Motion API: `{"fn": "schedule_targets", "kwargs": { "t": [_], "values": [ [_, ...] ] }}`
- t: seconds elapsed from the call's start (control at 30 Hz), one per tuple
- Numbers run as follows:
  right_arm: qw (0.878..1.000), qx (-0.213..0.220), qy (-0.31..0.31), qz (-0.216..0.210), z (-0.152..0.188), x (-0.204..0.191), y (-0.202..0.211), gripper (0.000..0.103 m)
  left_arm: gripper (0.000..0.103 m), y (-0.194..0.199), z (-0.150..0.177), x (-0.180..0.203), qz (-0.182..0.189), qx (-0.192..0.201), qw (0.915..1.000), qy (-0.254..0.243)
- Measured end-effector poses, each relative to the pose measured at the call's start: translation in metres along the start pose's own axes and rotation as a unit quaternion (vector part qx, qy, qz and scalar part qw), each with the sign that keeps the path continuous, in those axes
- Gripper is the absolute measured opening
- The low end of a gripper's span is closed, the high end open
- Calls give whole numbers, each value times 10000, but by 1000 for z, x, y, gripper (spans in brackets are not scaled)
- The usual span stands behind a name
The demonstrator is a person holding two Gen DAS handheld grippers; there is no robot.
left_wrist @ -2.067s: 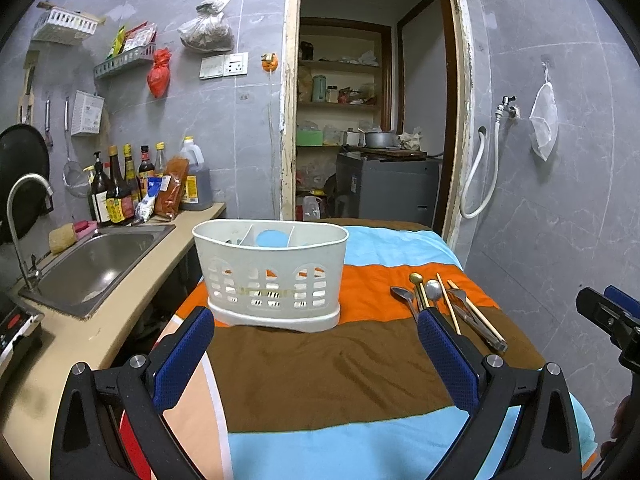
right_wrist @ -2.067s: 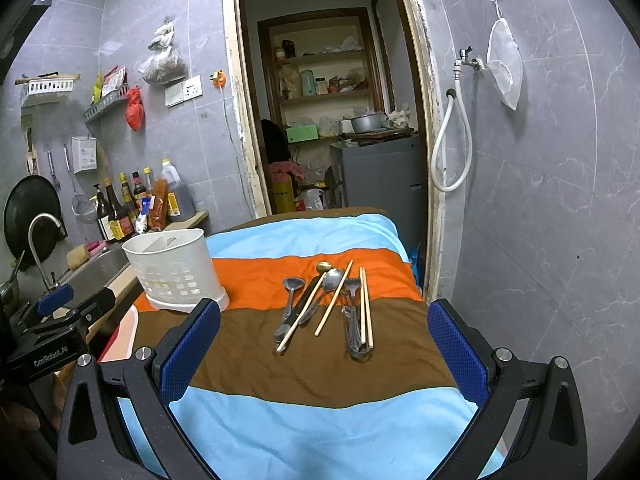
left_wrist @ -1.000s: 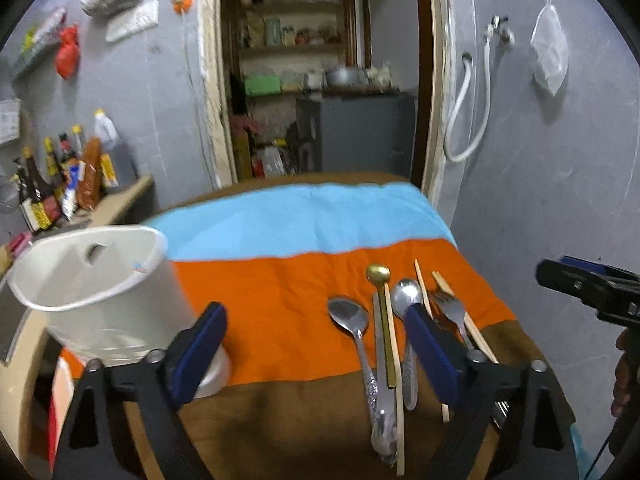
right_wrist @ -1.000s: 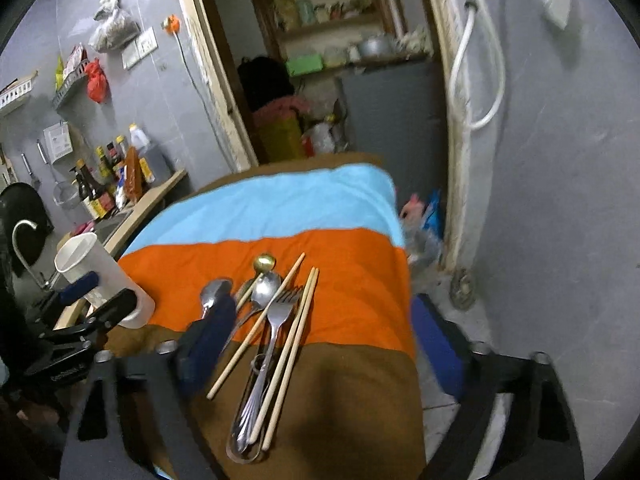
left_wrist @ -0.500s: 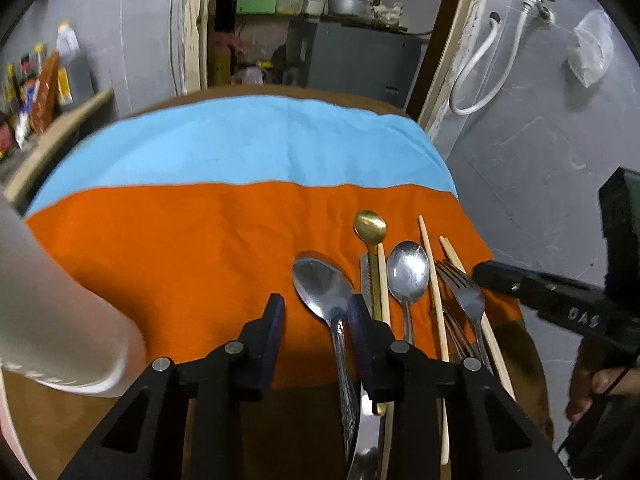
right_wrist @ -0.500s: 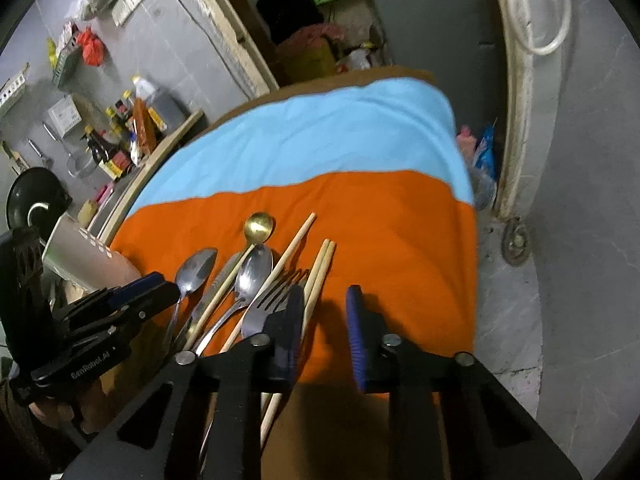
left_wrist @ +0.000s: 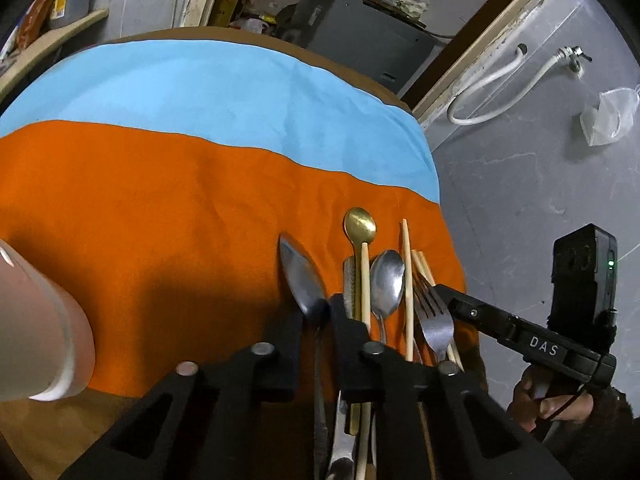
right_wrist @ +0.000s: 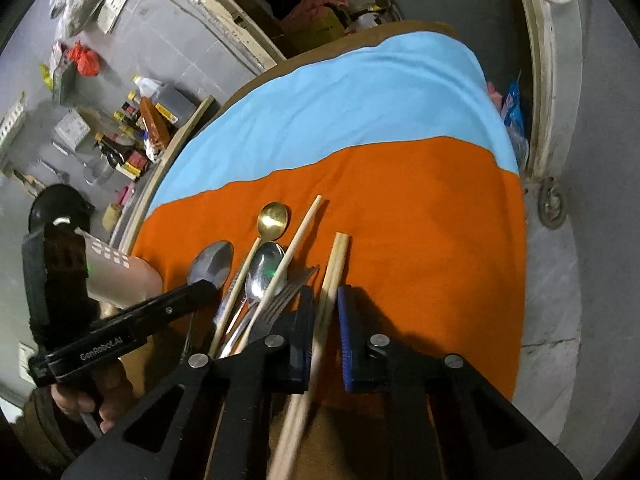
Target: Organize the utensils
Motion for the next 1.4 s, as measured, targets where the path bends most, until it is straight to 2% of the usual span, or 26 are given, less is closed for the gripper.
{"fn": "schedule_targets", "kwargs": {
  "t": [0.2,0.43,0.6,0.77,0.97,1.13,1.4],
  "values": [
    [9993,123,-277,-237,7,-1,4,5,4,11,1,5,-34,67,10000,1],
    [9979,446,-325,-333,18,-15,26,5,3,48,8,8,75,491,9985,-221],
    [9975,537,-424,-197,26,-22,33,5,3,67,12,9,245,631,9967,-440],
    [9970,453,-614,-109,40,-34,27,5,3,80,21,-3,487,563,9961,-473],
    [9960,580,-677,62,60,-56,24,5,3,96,30,-18,603,554,9952,-544],
    [9949,827,-527,245,70,-81,33,4,3,122,34,-26,732,731,9911,-842],
    [9944,773,-635,355,80,-97,21,5,3,137,36,-48,855,727,9889,-973]
  ]
}}
Point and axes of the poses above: each gripper's, at about its wrist camera, not at the fingertips, and y roughly against the way its jaws point, x to its right, z to its underside, the point moved 2 cm from there along -y, roughly the way its jaws point, and after that the axes turned 7 degrees about -z, right-handed, at the moved point
